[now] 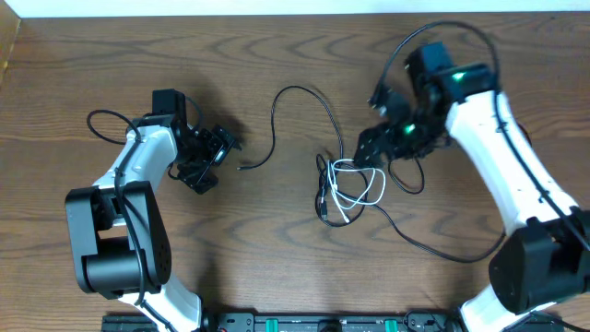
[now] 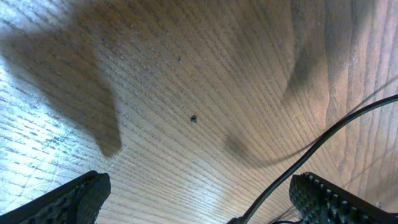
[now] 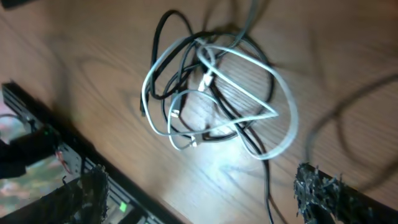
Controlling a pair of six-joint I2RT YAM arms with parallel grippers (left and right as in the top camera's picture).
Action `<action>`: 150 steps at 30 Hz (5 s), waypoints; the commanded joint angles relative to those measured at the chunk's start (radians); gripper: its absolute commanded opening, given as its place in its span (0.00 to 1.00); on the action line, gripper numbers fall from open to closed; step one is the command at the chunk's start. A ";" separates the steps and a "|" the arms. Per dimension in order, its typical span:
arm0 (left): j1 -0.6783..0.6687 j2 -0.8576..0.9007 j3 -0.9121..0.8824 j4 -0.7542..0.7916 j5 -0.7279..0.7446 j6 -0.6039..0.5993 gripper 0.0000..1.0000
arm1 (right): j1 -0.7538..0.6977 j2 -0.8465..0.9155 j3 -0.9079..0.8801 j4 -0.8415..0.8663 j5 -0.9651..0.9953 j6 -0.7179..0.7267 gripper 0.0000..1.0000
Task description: Untangle cables
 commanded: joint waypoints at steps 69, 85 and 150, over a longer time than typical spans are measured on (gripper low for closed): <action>0.003 0.010 -0.006 -0.004 -0.014 0.010 0.98 | 0.284 -0.618 -0.117 0.592 0.832 -0.111 0.01; 0.003 0.010 -0.006 -0.004 -0.014 0.010 0.98 | -0.140 -0.258 -0.117 0.536 0.980 0.040 0.01; 0.003 0.010 -0.006 -0.004 -0.014 0.009 0.98 | 0.053 0.140 -0.117 0.578 0.042 0.506 0.55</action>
